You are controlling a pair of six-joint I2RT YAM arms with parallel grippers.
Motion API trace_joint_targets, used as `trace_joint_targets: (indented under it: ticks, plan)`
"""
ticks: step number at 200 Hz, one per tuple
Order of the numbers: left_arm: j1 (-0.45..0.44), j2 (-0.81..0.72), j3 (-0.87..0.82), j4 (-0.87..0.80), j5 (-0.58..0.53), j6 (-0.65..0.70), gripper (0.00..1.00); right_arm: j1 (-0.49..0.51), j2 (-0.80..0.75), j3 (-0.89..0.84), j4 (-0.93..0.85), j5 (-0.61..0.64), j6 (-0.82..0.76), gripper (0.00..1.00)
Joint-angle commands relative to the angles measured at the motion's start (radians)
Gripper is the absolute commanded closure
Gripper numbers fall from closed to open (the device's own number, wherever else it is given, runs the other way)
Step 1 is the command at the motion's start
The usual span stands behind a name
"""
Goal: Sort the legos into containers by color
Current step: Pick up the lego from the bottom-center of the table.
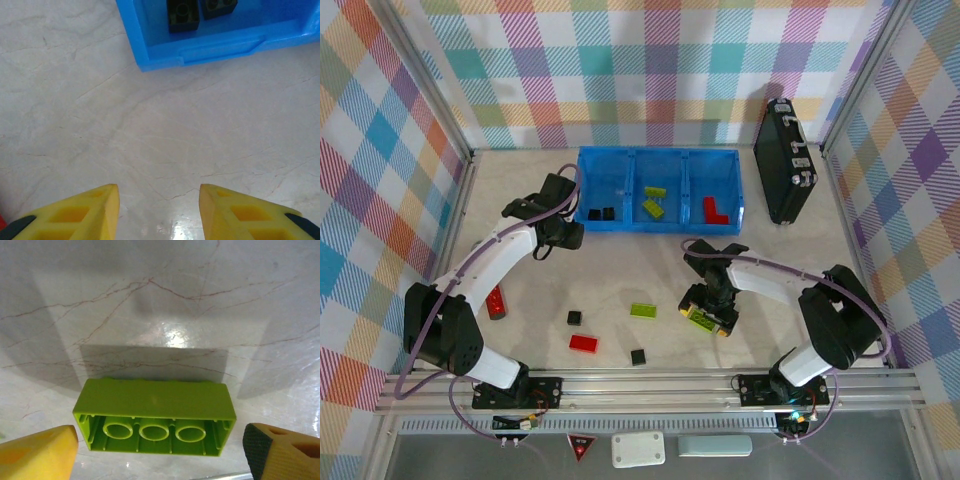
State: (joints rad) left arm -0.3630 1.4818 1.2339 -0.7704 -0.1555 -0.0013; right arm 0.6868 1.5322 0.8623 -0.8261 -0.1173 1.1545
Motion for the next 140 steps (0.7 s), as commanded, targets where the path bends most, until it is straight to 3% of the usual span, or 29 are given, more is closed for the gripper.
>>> trace_joint_targets:
  ticks: [1,140]
  plan:
    - [0.012,-0.002,-0.008,0.014,0.033,0.024,0.54,0.002,0.006,0.005,0.013,-0.009,0.022,0.15]
    - [0.012,-0.022,-0.019,0.022,0.046,0.029,0.54,0.002,0.004,0.013,0.001,0.03,0.005,0.32]
